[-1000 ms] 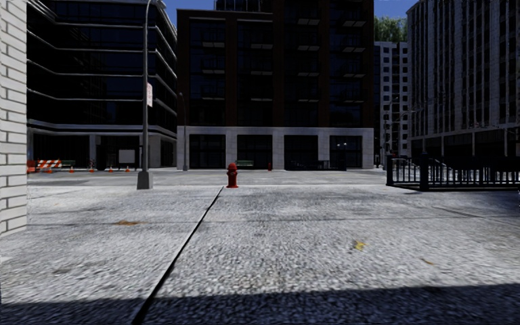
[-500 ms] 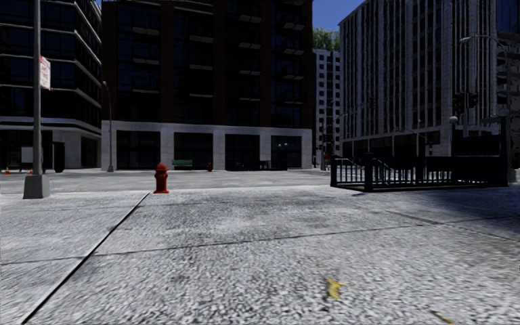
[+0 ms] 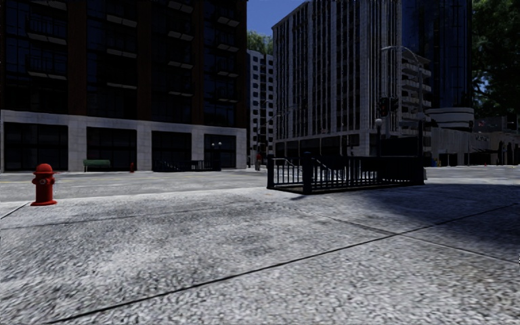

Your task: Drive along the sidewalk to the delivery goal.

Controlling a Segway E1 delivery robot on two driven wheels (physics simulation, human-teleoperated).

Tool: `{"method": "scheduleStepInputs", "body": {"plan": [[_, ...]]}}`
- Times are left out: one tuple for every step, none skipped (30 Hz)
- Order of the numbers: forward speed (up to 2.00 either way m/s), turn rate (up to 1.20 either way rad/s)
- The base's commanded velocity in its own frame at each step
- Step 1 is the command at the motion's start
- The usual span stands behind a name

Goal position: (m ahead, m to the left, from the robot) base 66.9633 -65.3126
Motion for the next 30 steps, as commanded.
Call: {"method": "scheduleStepInputs", "body": {"plan": [[2.0, -0.61], [2.0, -0.61], [2.0, -0.61], [2.0, -0.61], [2.0, -0.61], [2.0, -0.61], [2.0, -0.61], [2.0, -0.61], [2.0, -0.61], [2.0, -0.61], [2.0, -0.61], [2.0, -0.61], [2.0, -0.61], [2.0, -0.61], [2.0, -0.61], [2.0, -0.61], [2.0, -0.61], [2.0, -0.61], [2.0, -0.61], [2.0, -0.61], [2.0, -0.61], [2.0, -0.61], [2.0, -0.61], [2.0, -0.61], [2.0, -0.61], [2.0, -0.61], [2.0, -0.61], [2.0, -0.61], [2.0, -0.61], [2.0, -0.61]]}}
